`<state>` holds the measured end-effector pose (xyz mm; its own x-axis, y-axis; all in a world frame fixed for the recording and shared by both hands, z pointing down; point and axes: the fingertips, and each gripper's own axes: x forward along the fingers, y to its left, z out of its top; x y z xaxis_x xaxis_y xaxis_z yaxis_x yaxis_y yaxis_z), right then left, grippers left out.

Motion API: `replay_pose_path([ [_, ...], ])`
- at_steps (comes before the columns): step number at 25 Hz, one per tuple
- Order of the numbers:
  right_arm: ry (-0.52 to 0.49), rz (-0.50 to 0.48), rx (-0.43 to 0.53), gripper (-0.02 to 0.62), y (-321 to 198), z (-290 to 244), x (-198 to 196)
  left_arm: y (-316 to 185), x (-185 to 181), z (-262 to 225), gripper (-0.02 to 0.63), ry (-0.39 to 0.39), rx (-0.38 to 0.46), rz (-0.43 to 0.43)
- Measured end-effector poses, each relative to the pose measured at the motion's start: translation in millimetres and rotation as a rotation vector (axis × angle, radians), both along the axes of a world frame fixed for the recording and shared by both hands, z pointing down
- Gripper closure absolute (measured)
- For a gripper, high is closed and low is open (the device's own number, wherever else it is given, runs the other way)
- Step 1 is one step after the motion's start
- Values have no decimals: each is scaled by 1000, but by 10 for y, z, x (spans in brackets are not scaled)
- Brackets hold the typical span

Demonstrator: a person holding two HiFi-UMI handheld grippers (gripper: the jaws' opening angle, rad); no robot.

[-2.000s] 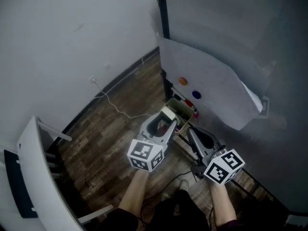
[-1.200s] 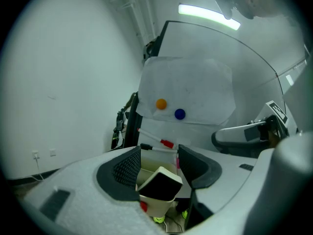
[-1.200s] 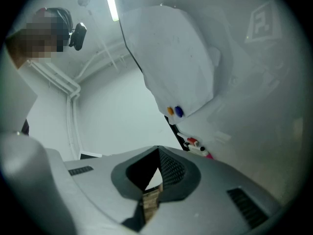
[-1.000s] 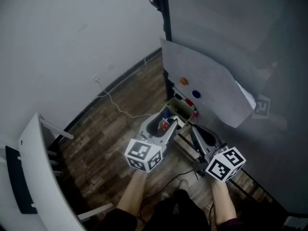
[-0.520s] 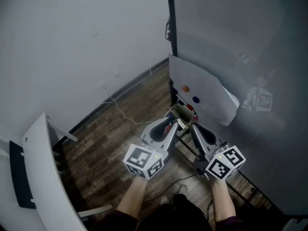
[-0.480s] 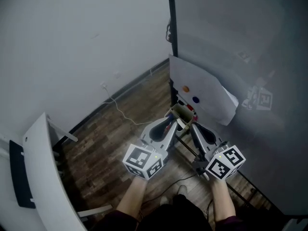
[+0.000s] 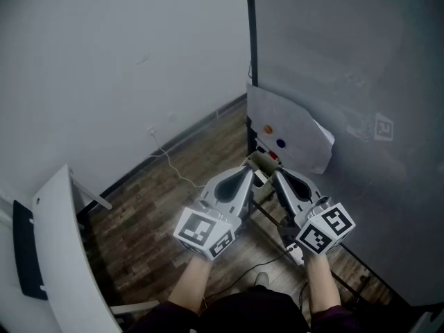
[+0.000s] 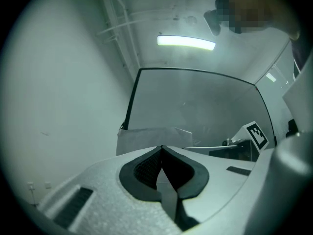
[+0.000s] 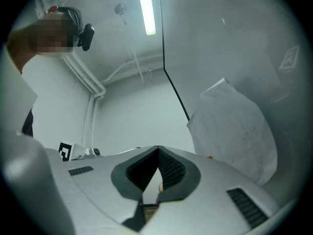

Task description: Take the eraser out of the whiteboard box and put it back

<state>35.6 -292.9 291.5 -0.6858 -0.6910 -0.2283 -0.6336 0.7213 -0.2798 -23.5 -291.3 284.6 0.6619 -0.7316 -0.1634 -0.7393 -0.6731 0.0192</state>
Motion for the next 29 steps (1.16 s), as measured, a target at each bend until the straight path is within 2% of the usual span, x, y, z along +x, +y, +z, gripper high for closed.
replay_pose_path([
  [6,34,-1,37,593,87,-36,-106,56,-77,-53,601,-1,21,-6],
  [18,20,-11,29,593,65,-47,-203,41,-250,-29,601,1,13,-27],
  [29,27,-3,16,592,3,-16,-218,-16,-268,88,601,3,-15,-10],
])
